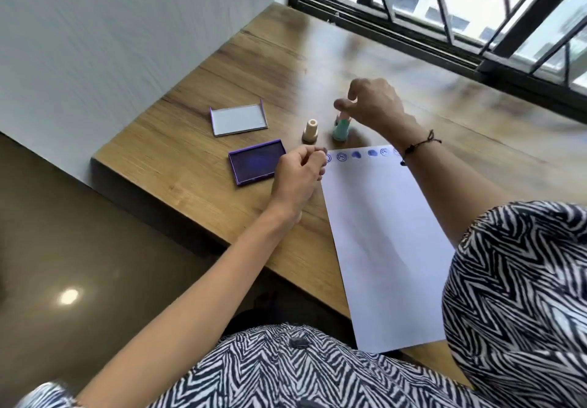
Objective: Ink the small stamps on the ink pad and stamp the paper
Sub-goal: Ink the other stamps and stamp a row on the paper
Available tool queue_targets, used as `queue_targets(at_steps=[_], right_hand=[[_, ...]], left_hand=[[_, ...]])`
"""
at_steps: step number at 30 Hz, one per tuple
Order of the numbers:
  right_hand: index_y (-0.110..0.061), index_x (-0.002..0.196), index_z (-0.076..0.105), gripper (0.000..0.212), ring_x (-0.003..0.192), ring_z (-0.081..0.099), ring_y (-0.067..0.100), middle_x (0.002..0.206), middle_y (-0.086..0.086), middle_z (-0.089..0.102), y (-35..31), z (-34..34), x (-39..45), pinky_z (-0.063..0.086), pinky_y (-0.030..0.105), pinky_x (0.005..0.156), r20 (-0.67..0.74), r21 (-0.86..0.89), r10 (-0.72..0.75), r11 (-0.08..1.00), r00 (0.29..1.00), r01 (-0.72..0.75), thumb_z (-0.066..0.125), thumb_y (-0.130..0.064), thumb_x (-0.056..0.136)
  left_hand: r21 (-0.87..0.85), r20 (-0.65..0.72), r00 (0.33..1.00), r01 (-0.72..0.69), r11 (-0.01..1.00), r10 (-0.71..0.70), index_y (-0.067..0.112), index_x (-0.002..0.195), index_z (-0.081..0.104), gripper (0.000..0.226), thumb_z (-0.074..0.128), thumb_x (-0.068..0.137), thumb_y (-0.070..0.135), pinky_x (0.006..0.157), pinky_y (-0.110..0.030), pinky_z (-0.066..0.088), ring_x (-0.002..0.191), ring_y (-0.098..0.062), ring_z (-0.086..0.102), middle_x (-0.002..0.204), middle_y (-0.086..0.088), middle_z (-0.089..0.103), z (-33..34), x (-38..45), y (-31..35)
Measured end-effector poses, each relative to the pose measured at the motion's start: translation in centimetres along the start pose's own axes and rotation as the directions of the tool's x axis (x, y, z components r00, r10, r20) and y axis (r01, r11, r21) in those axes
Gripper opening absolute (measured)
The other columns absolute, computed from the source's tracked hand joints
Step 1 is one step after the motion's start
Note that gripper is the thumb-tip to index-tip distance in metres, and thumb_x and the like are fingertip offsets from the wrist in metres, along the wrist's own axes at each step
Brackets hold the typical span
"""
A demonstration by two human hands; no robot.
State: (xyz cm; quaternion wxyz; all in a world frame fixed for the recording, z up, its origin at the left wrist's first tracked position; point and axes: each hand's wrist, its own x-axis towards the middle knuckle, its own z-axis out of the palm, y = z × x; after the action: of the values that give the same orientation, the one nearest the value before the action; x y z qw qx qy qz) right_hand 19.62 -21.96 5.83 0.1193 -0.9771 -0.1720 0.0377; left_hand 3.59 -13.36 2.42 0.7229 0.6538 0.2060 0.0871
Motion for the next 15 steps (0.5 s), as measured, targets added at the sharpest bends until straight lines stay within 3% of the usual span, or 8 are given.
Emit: queue_targets(at_steps=[3,6,8,11,15], right_hand=[[0.001,0.093,0.067,0.031,0.094,0.059,0.039,0.100,0.026,0.067,-0.7,0.3,0.4,0.049,0.037,0.075,0.078,0.007,-0.024,1.000,0.997,0.024,0.064,-0.026,0.080],[-0.001,0.088,0.069,0.021,0.090,0.061,0.037,0.096,0.025,0.068,-0.8,-0.6,0.3,0.049,0.034,0.073,-0.020,0.128,0.015,0.992,1.000,-0.013,0.066,-0.016,0.074],[-0.004,0.081,0.069,0.015,0.078,0.063,0.031,0.088,0.021,0.071,-1.2,-1.9,-0.2,0.046,0.029,0.063,-0.104,0.257,0.003,0.966,0.995,0.024,0.066,-0.016,0.072],[-0.011,0.071,0.065,0.008,0.047,0.054,0.011,0.068,0.010,0.068,-2.9,-3.5,-2.9,0.042,0.022,0.043,-0.017,0.610,-0.094,0.788,0.995,0.085,0.070,-0.016,0.075],[-0.008,0.076,0.067,0.006,0.046,0.054,0.009,0.060,0.004,0.063,-5.4,-2.6,-6.5,0.041,0.022,0.048,0.131,0.741,-0.234,0.668,0.963,0.061,0.067,-0.011,0.081]], left_hand=[[-0.012,-0.004,1.000,-0.001,1.000,0.001,0.018,0.077,0.063,0.018,0.050,0.083,0.009,0.058,-0.018,0.045,0.058,-0.007,0.050,0.065,0.003,0.058,-0.3,0.1,0.2],[-0.041,-0.019,1.000,-0.015,0.999,0.015,0.013,0.081,0.062,0.016,0.049,0.084,0.005,0.055,-0.018,0.044,0.057,-0.009,0.049,0.066,0.000,0.057,-1.0,0.3,0.4],[-0.090,-0.043,0.998,-0.042,0.995,0.038,0.016,0.078,0.061,0.018,0.049,0.085,0.004,0.052,-0.014,0.043,0.053,-0.005,0.050,0.066,-0.001,0.057,-1.5,0.5,0.8],[-0.180,-0.054,0.997,-0.071,0.981,0.062,0.016,0.085,0.059,0.010,0.052,0.089,0.009,0.052,-0.013,0.044,0.052,-0.002,0.054,0.068,-0.001,0.060,-2.3,0.7,1.6],[-0.310,-0.009,1.000,-0.019,0.951,0.017,0.012,0.089,0.061,0.007,0.055,0.087,0.016,0.066,-0.023,0.048,0.060,-0.010,0.061,0.061,0.006,0.067,-4.0,0.5,2.3]])
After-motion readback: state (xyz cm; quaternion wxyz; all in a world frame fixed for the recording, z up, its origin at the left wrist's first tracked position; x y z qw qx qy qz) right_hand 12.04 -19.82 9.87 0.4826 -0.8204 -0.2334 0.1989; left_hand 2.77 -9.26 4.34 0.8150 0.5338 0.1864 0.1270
